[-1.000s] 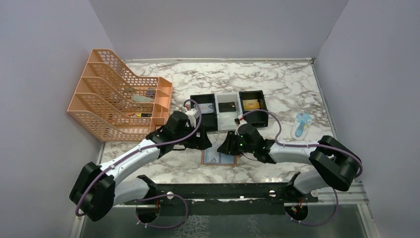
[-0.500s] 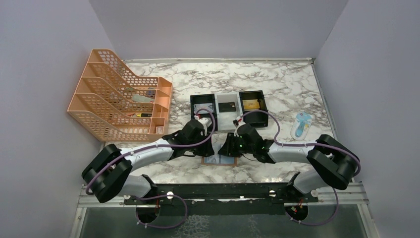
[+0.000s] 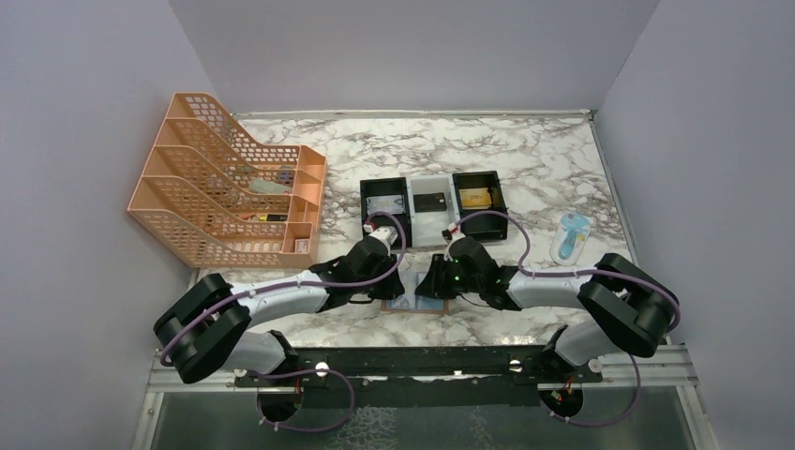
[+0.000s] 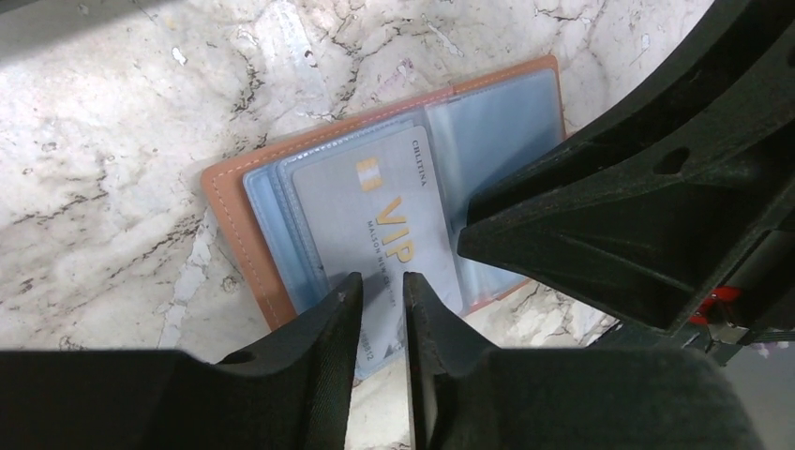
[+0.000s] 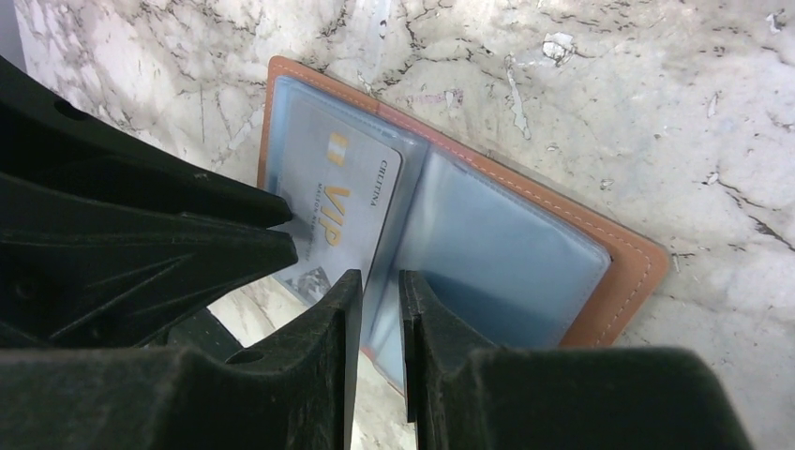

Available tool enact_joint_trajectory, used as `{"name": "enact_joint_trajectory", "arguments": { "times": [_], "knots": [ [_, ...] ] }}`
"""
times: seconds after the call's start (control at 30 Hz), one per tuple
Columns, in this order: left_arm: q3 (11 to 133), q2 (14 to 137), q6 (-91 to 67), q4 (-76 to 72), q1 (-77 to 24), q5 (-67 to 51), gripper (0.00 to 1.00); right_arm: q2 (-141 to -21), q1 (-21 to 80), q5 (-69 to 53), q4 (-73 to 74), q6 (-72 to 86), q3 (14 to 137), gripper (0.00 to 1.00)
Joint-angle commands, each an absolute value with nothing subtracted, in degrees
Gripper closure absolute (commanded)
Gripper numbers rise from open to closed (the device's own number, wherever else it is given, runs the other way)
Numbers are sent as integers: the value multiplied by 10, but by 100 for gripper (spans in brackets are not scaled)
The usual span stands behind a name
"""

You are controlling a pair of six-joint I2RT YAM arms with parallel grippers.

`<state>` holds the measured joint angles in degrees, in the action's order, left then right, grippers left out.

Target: Take the credit cards out of the card holder

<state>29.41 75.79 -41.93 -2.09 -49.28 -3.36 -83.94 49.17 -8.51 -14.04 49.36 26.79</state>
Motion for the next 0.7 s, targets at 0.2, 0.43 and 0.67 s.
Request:
{"name": "enact_joint_trajectory", "arguments": {
  "times": [0.2,0.43,0.67],
  "knots": [
    [292,736,-422,55,-502,29,57,-855,491,-107,-150,478,279,78],
    [322,782,-394,77,-504,29,67,-873,491,-103,-179,491,277,78],
    [319,792,-395,80,-515,32,80,-882,491,-102,-203,496,262,78]
  ]
}}
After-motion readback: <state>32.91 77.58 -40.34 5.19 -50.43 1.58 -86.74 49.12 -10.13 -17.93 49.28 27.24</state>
